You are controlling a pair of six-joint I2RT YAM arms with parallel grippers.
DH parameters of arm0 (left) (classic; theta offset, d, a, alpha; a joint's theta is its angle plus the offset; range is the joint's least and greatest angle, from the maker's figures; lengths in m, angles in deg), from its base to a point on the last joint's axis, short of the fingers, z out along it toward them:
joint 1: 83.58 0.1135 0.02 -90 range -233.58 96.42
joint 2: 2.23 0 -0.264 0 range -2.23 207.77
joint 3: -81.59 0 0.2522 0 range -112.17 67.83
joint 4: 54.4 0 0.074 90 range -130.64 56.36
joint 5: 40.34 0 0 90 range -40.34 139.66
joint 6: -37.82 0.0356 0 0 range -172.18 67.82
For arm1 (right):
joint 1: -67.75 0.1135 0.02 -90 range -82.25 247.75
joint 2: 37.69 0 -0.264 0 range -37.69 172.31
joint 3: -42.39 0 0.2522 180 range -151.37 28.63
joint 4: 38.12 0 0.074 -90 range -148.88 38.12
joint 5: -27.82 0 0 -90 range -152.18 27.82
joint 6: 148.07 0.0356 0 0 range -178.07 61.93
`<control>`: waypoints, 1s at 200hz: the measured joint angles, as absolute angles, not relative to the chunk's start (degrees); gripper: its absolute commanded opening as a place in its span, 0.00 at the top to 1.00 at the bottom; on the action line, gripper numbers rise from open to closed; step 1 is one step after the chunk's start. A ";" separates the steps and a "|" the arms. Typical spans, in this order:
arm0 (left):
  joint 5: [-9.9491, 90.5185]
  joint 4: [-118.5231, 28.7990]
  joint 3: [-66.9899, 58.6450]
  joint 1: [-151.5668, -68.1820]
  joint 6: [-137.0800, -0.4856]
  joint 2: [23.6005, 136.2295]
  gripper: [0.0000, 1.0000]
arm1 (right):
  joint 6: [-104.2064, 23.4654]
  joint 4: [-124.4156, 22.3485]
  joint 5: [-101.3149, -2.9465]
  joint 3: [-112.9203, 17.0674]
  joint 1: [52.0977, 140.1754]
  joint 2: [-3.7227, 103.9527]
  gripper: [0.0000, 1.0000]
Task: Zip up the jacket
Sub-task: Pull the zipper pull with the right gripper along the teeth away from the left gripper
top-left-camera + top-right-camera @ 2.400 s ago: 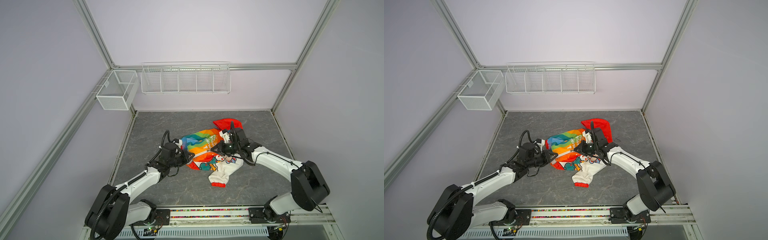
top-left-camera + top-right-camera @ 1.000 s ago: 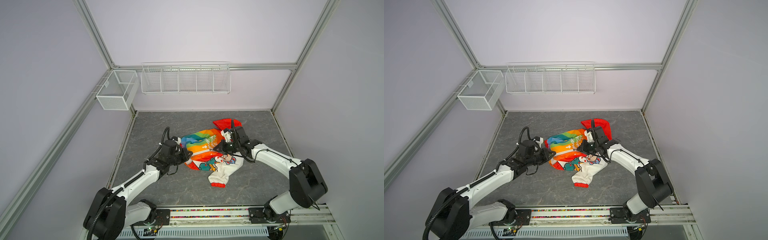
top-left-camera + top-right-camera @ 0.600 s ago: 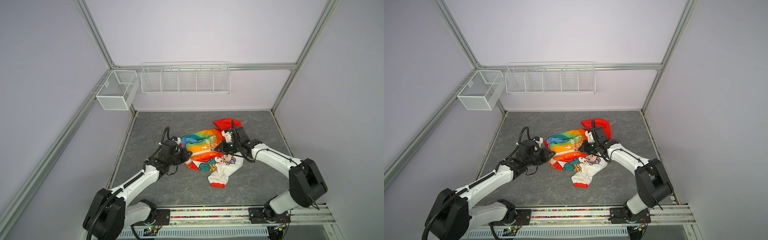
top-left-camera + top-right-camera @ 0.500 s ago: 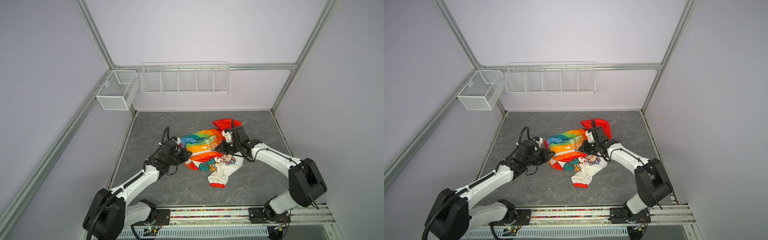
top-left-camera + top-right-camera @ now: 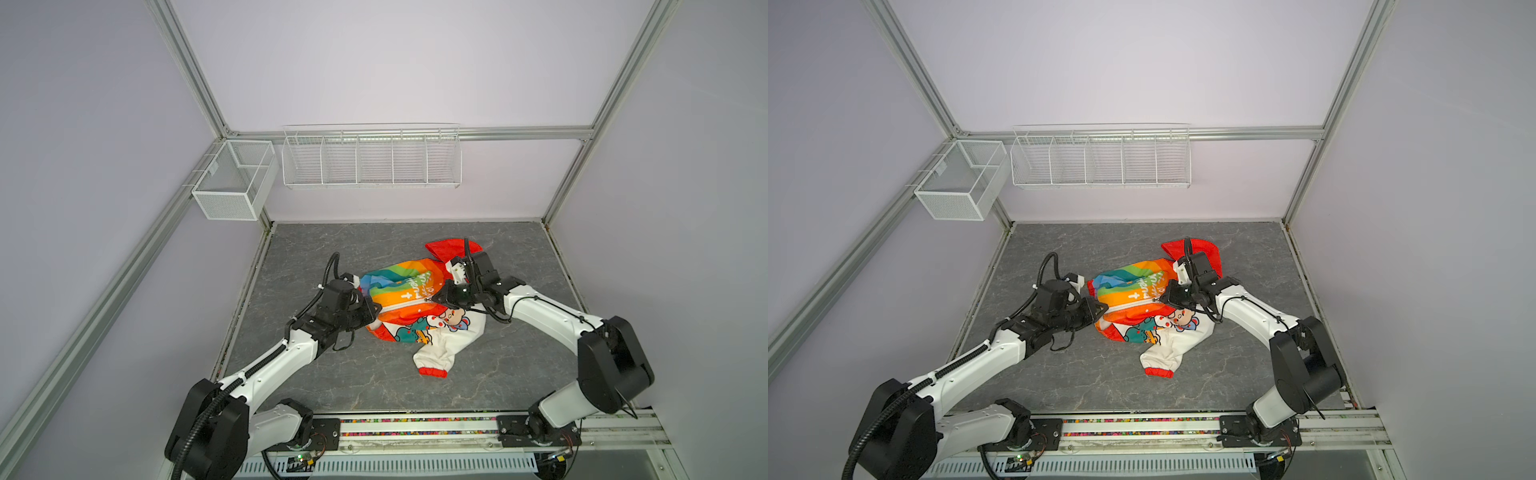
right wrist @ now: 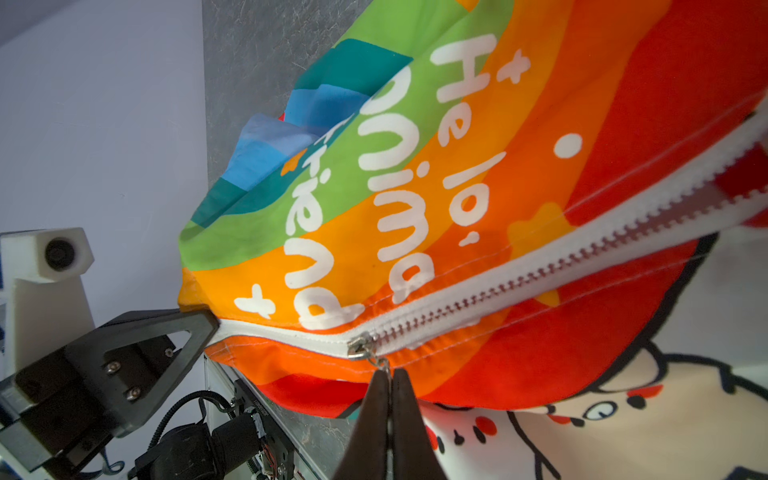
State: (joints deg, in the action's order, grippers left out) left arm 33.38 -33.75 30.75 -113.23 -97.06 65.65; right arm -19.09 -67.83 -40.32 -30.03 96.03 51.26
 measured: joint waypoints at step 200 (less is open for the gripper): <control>33.43 -31.52 29.46 -113.23 -96.84 64.80 1.00 | -21.56 -72.27 -41.34 -33.20 95.50 51.48 0.93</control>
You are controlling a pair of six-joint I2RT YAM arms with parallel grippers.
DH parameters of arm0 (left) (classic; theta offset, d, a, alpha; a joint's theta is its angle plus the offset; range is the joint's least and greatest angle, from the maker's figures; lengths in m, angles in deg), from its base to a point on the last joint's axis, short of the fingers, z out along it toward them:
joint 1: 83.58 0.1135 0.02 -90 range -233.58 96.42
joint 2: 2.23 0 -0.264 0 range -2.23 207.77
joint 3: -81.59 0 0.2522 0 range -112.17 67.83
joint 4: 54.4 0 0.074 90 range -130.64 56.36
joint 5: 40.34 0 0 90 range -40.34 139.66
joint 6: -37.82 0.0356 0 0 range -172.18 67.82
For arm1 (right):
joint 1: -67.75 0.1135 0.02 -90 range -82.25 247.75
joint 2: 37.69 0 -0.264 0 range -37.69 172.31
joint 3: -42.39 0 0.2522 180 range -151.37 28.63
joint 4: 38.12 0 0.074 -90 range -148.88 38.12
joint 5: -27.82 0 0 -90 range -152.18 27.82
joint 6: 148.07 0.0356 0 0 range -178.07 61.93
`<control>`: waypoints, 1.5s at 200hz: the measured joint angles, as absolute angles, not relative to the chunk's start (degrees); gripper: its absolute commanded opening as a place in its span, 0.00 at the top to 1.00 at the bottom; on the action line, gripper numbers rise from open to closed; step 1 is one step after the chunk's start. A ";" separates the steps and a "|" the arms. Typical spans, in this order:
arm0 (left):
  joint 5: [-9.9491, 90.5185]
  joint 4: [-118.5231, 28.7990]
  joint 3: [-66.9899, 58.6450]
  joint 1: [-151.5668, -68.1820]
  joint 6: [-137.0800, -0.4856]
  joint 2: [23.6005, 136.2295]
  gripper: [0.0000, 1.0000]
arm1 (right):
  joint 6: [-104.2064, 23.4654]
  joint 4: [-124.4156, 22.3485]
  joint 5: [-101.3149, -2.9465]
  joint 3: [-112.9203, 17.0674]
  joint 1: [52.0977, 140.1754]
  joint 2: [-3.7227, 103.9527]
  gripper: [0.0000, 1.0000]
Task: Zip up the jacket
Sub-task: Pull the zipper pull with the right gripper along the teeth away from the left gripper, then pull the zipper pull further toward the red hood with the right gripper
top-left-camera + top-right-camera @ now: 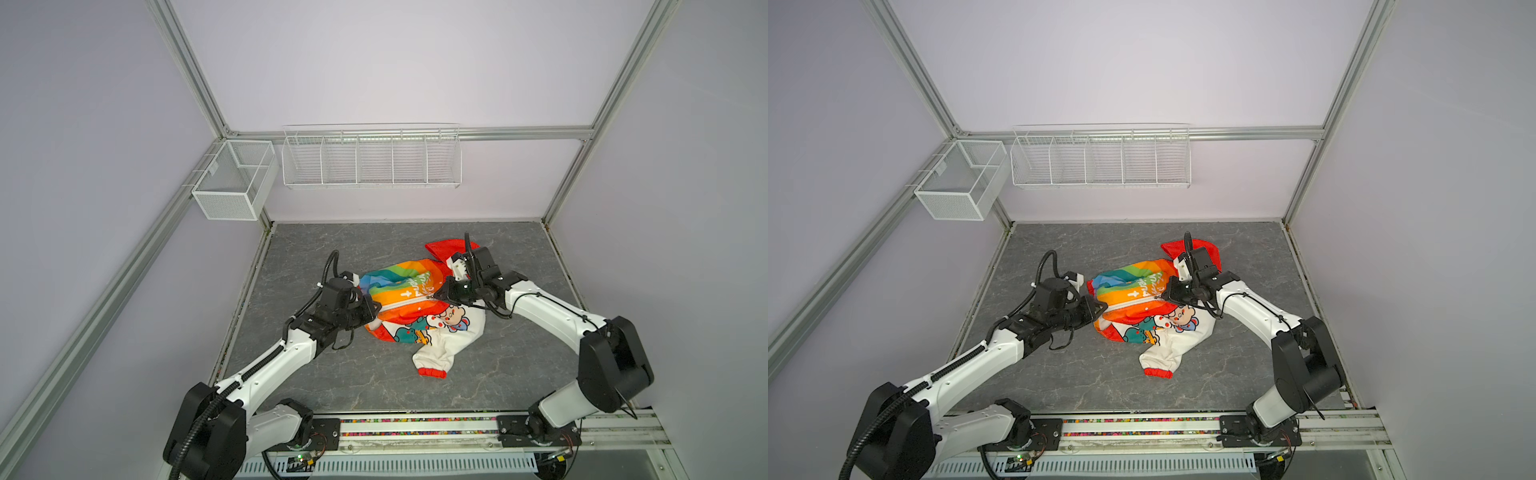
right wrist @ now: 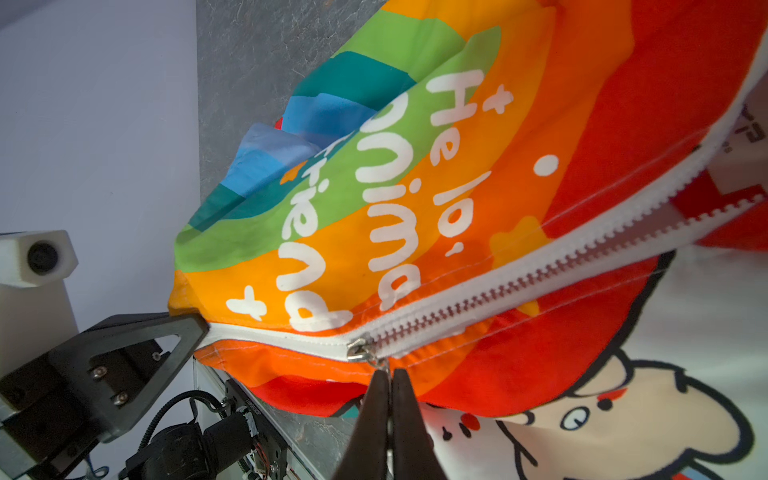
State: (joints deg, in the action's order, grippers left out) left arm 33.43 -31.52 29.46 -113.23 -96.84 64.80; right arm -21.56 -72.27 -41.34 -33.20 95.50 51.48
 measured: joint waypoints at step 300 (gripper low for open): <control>36.38 -29.18 29.46 -113.23 -96.49 62.04 1.00 | -24.29 -75.15 -41.82 -34.22 88.55 51.48 0.93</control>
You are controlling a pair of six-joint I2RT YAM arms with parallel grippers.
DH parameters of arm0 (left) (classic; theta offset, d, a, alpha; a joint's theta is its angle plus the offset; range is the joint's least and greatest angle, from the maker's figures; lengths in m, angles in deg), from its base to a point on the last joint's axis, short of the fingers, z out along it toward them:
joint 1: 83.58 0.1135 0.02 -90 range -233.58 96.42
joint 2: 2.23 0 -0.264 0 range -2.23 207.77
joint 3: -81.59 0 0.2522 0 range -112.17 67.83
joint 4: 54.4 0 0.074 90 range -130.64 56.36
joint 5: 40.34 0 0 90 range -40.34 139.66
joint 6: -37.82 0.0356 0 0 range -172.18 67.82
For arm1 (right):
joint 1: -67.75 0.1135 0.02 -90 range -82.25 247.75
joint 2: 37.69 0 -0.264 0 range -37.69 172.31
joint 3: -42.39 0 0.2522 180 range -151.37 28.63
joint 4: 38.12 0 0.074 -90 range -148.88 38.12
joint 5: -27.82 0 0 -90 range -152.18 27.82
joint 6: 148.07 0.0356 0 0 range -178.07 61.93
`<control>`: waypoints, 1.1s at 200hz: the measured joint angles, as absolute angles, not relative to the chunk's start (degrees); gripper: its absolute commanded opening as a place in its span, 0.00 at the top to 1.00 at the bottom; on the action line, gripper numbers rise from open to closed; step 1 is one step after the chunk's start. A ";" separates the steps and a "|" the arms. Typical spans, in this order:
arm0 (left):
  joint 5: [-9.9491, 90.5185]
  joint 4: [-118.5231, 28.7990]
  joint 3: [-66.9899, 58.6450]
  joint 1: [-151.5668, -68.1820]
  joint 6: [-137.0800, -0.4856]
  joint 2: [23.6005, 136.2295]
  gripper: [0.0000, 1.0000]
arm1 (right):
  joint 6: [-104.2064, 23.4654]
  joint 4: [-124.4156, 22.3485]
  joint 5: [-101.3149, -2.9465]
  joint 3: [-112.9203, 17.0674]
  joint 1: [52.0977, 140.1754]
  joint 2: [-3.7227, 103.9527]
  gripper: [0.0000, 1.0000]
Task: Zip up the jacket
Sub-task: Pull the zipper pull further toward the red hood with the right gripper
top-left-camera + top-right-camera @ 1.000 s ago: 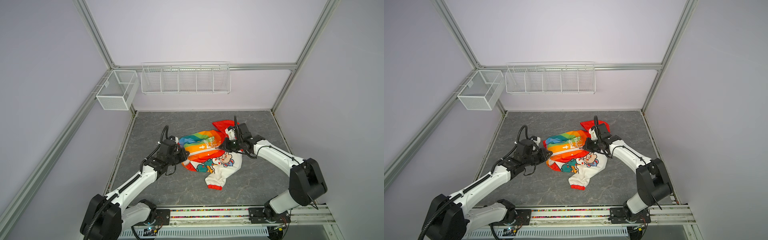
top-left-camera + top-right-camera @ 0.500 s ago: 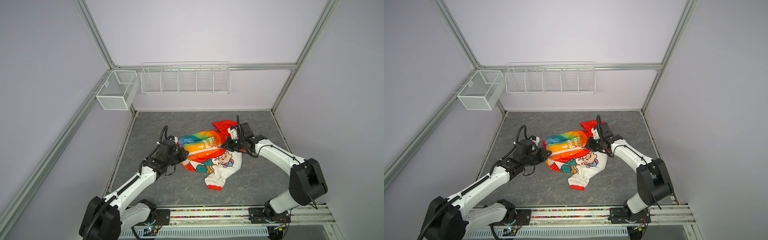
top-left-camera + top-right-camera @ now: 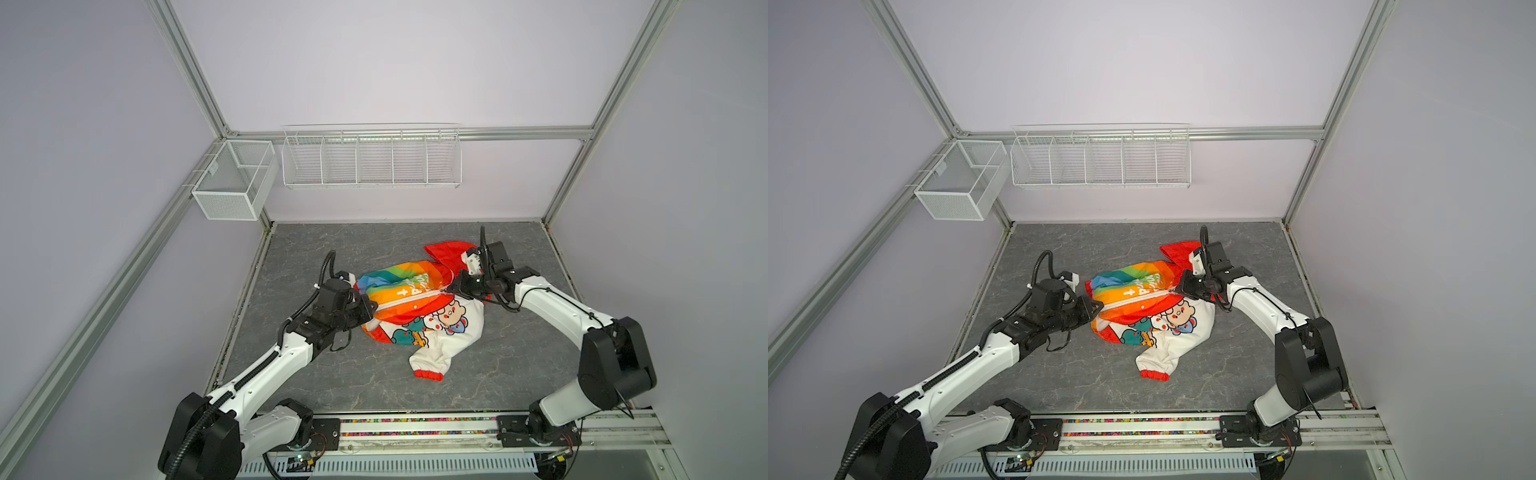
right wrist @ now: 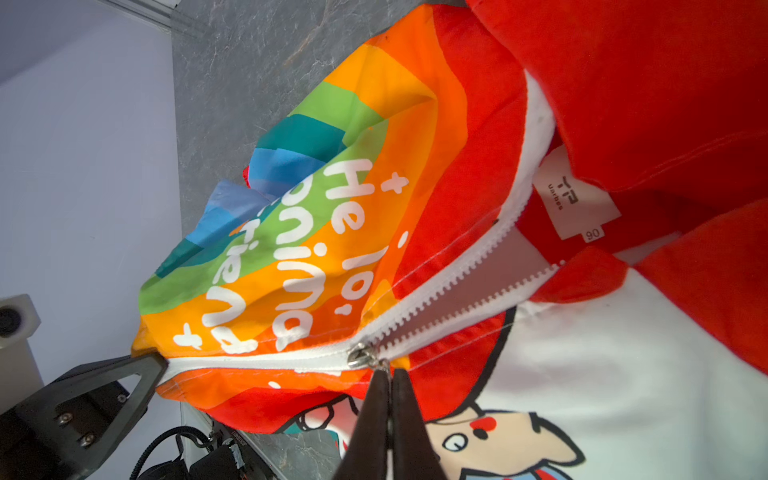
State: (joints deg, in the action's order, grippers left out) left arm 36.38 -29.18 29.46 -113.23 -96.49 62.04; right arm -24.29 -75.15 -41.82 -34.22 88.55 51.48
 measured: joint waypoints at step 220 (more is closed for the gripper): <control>36.42 -29.13 29.81 -113.23 -96.47 61.30 1.00 | -26.83 -79.72 -46.15 -34.40 83.50 51.48 0.93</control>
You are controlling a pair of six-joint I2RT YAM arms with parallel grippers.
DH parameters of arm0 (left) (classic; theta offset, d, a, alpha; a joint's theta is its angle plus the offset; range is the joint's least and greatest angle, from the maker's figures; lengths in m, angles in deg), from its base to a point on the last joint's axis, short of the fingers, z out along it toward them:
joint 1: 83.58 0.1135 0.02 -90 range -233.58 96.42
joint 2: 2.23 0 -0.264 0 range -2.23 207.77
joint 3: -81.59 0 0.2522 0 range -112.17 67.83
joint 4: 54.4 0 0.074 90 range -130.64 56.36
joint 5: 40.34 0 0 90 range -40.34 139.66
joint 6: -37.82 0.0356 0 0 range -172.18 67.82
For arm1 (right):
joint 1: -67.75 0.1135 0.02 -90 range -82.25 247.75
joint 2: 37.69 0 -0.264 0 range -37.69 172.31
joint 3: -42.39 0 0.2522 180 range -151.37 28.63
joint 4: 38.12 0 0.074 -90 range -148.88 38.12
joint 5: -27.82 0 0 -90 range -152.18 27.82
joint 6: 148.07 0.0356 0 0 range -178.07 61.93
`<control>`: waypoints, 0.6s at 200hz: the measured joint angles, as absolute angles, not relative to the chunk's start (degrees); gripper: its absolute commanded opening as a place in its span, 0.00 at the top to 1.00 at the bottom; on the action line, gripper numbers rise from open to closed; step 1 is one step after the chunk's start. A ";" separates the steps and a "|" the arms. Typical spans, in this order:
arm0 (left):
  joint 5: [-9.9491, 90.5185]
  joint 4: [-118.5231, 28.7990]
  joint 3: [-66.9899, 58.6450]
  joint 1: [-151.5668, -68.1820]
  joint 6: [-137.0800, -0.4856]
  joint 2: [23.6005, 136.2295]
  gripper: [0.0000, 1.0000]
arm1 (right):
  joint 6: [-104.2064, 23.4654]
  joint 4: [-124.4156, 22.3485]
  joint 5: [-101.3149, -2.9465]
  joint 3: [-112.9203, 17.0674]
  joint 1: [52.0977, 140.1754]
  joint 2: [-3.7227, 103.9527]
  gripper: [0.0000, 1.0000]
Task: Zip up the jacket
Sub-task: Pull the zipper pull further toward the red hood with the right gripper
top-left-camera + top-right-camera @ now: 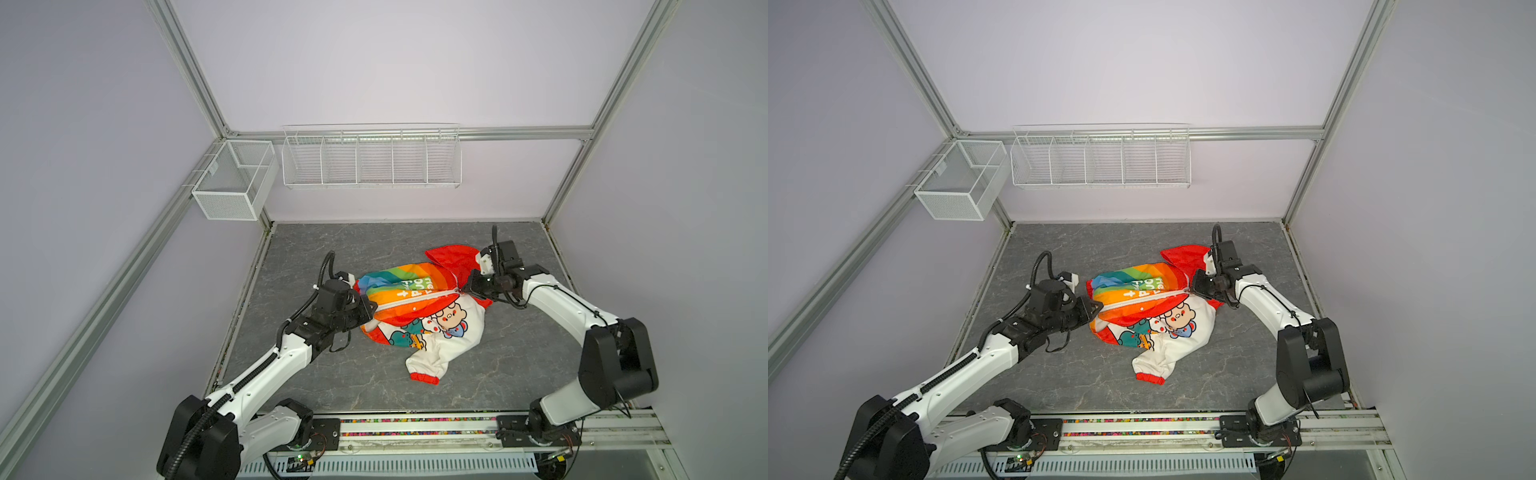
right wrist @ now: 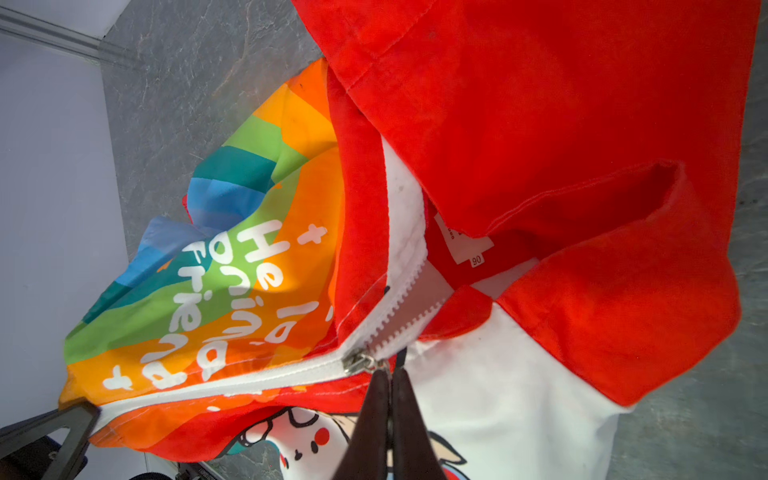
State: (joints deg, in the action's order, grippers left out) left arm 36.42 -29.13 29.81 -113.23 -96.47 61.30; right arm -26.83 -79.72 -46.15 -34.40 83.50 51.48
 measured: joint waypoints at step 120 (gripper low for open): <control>36.44 -28.48 29.81 -113.21 -96.19 61.30 1.00 | -27.09 -80.59 -46.96 -34.77 80.94 51.50 0.93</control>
